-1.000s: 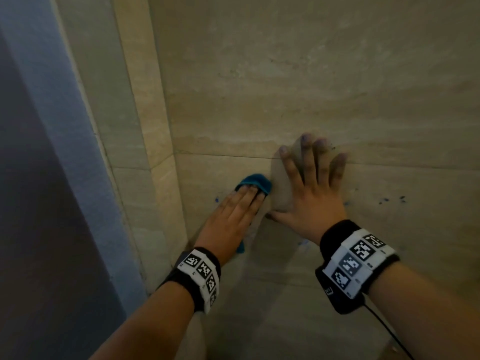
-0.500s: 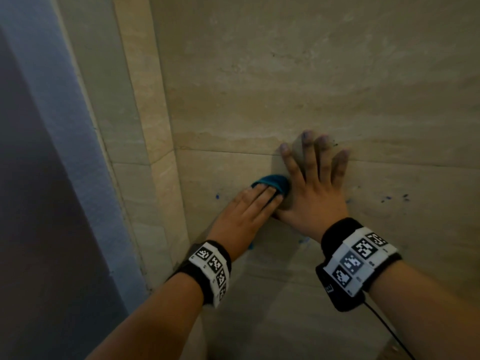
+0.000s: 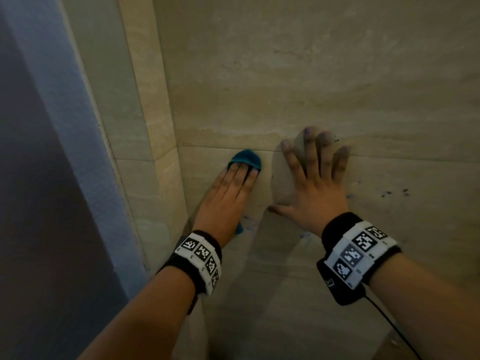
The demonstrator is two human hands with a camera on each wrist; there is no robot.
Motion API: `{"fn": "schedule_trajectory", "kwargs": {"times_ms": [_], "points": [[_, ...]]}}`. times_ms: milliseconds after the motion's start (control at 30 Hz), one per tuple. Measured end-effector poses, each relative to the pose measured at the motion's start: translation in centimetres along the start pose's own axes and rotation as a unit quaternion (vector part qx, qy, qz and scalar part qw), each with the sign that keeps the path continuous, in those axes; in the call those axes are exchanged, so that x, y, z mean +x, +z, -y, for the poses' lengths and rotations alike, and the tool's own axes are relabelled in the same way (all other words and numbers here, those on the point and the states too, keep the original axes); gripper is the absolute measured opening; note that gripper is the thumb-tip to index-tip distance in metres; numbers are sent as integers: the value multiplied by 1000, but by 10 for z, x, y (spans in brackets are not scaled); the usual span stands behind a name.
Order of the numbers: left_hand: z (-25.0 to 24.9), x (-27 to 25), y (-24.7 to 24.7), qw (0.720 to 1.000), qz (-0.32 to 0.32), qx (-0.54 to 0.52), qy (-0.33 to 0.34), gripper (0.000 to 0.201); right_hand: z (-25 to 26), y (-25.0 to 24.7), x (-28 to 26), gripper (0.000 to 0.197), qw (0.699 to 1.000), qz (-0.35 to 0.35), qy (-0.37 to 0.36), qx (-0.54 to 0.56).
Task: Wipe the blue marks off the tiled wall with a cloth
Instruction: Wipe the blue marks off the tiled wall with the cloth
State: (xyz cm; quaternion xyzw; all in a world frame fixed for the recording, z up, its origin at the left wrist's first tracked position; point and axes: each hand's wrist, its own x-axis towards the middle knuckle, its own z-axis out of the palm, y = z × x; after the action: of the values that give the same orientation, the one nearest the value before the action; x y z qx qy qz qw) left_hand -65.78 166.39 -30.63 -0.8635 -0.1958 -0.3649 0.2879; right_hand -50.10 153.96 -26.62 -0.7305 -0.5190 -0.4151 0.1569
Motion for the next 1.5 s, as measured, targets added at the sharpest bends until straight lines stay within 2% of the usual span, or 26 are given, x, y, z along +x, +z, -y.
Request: {"fn": "schedule_trajectory", "kwargs": {"times_ms": [100, 267, 400, 500, 567, 633, 733, 900, 1000, 1100, 1267, 1400, 1500], "points": [[-11, 9, -1, 1000, -7, -22, -17, 88, 1, 0, 0, 117, 1000, 0, 1, 6], [-29, 8, 4, 998, -23, -62, 21, 63, 4, 2, 0, 110, 999, -18, 4, 29], [-29, -8, 14, 997, 6, -53, 49, 59, 2, -1, 0, 113, 1000, -18, -5, 20], [-25, -16, 12, 997, 0, -43, 60, 56, -2, -5, -4, 115, 999, -26, -24, 15], [-29, -9, 8, 999, -16, -39, 35, 58, -4, -7, -12, 119, 999, -24, -36, 8], [-38, 7, 3, 998, -38, -37, -27, 67, -6, -4, -21, 117, 999, -19, -34, 6], [-47, 29, -1, 994, -61, -39, -83, 78, -12, 2, -29, 99, 999, -30, -23, 24], [-57, 22, 3, 992, -42, -50, -111, 75, -19, 8, -31, 111, 998, -38, -39, 25], [-65, 13, 6, 993, -24, -38, -111, 63, -18, 9, -30, 115, 997, -42, -41, 42], [-69, 9, 10, 993, -13, -26, -114, 61, -20, 8, -29, 119, 997, -27, -49, 51], [-74, 11, 8, 990, -11, -34, -138, 70, -21, 10, -29, 117, 997, -15, -50, 64], [-79, 19, 6, 980, -32, -59, -187, 65, -20, 15, -28, 115, 996, -23, -43, 78], [-83, 17, 13, 982, -39, -48, -179, 66, -19, 14, -27, 119, 996, -20, -39, 73]]}}
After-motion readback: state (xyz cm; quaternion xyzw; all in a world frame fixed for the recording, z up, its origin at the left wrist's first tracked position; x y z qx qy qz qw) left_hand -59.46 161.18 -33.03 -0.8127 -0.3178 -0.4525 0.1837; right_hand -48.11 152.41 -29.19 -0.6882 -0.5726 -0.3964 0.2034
